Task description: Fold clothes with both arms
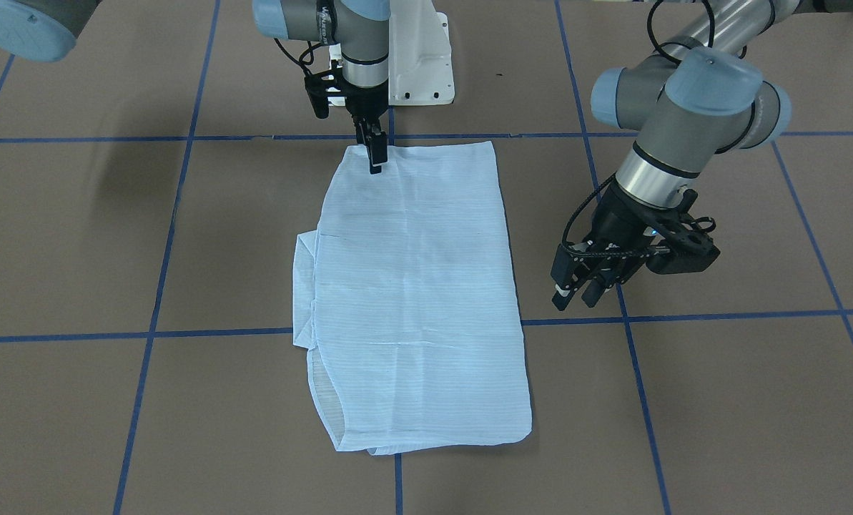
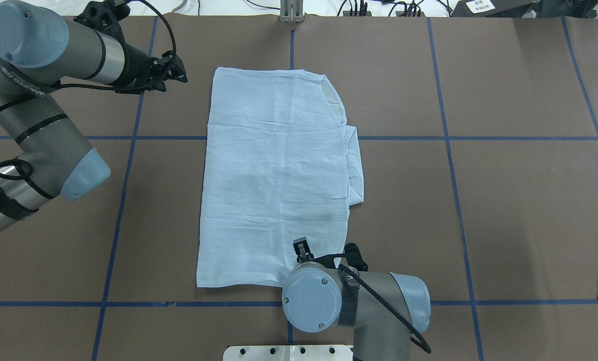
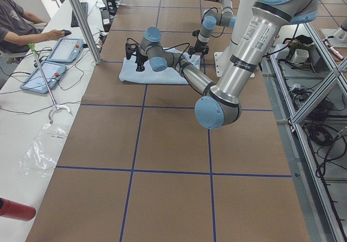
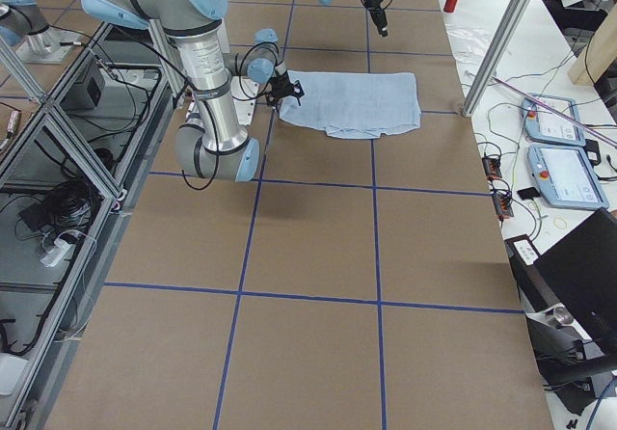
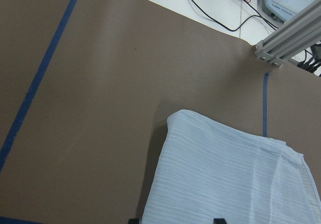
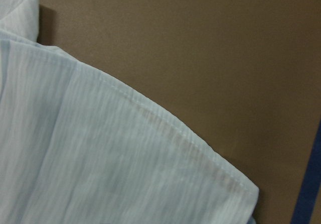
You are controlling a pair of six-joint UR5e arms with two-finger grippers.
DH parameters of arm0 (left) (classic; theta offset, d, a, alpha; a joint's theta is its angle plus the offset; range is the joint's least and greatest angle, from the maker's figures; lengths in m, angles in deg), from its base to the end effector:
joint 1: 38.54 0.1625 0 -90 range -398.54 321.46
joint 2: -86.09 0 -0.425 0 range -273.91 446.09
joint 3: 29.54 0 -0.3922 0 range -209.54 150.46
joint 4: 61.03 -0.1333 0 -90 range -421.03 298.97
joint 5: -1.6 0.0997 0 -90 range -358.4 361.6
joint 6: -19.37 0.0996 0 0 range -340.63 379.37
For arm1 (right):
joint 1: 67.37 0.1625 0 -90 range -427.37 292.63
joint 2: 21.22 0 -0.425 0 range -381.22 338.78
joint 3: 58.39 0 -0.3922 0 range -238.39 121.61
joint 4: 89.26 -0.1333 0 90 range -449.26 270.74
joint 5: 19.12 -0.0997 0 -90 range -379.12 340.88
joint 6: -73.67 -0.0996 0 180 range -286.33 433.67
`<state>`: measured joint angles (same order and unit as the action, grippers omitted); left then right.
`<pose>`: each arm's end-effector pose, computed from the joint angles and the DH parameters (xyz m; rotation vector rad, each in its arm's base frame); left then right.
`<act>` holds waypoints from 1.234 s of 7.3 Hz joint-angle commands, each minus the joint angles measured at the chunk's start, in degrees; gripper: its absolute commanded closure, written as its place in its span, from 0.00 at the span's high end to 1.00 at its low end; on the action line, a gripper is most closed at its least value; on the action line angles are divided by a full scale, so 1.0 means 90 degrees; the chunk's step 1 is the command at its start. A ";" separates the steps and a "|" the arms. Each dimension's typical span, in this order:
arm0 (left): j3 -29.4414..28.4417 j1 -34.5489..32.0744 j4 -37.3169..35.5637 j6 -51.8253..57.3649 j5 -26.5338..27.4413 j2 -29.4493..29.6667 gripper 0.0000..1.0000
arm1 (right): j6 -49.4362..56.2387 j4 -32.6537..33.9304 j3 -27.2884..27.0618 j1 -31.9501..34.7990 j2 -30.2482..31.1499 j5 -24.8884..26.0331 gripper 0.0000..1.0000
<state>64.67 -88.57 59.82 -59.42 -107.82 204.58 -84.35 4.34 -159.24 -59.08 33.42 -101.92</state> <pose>0.3480 -0.5711 0.2767 0.3002 1.1067 -0.4146 -0.6297 -0.2391 0.2312 -0.2873 -0.7603 1.3109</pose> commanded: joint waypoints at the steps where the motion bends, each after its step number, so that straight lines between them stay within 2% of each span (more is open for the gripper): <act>1: 0.0001 0.0002 -0.0010 -0.0015 0.0009 0.0008 0.58 | -0.0021 0.0020 -0.0005 -0.0013 -0.0026 -0.0047 0.97; 5: 0.0001 0.0002 -0.0010 -0.0025 0.0019 0.0008 0.58 | 0.0018 0.0098 0.0033 -0.0062 0.0003 -0.0077 0.95; 6: -0.0009 0.0002 -0.0010 -0.0025 0.0019 0.0008 0.58 | 0.0009 0.0098 0.0033 -0.0081 -0.0007 -0.0086 0.89; 7: -0.0009 0.0002 -0.0010 -0.0025 0.0019 0.0008 0.58 | -0.0001 0.0098 0.0033 -0.0110 0.0012 -0.0125 0.67; 8: 0.0000 0.0002 -0.0010 -0.0025 0.0019 0.0008 0.58 | 0.0028 0.0098 0.0033 -0.0120 0.0003 -0.0135 0.24; 9: 0.0001 0.0002 -0.0010 -0.0025 0.0009 0.0008 0.58 | 0.0076 0.0079 0.0024 -0.0150 0.0013 -0.0145 0.00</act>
<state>64.64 -88.55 59.74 -59.64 -107.67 204.65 -84.06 5.17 -158.97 -60.10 33.46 -103.04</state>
